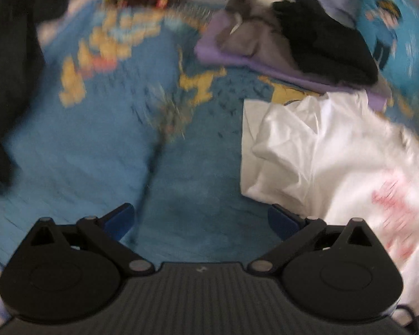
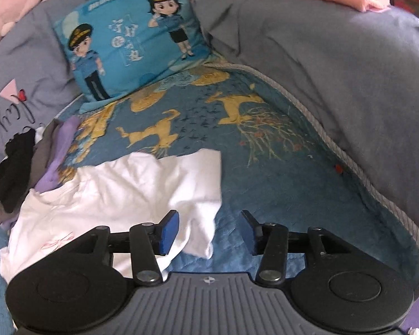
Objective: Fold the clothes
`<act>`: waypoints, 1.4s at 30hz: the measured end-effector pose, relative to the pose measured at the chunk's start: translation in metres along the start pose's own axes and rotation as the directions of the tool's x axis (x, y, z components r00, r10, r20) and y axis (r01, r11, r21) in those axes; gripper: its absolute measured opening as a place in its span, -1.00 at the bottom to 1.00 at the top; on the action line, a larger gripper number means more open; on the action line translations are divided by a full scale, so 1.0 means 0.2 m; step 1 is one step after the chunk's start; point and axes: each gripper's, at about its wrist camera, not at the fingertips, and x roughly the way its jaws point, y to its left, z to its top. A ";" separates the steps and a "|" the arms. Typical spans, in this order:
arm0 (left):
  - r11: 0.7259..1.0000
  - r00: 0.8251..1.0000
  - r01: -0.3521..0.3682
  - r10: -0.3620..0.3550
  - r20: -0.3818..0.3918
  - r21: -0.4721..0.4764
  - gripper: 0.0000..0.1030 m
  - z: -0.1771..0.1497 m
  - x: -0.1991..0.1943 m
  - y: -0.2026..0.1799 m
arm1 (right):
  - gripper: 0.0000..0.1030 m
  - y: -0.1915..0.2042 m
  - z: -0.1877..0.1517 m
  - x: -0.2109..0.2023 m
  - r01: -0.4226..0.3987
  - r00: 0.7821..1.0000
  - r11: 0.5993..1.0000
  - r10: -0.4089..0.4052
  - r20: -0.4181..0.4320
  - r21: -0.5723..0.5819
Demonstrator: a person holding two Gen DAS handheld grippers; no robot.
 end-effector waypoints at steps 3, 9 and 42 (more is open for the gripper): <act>0.991 0.995 0.085 -0.091 -0.050 -0.107 0.99 -0.01 0.11 0.07 | -0.07 0.10 -0.05 -0.01 -0.060 0.998 0.997 0.059 -0.018 -0.046; 0.946 0.986 0.125 -0.151 -0.064 -0.300 0.99 -0.02 0.26 0.12 | -0.03 0.38 -0.17 -0.03 -0.201 0.979 0.972 0.196 -0.050 -0.124; 0.366 0.683 0.609 -0.693 0.230 -0.704 0.98 -0.16 0.41 0.27 | 0.12 0.55 -0.25 -0.01 -0.280 0.957 0.954 0.269 -0.105 -0.108</act>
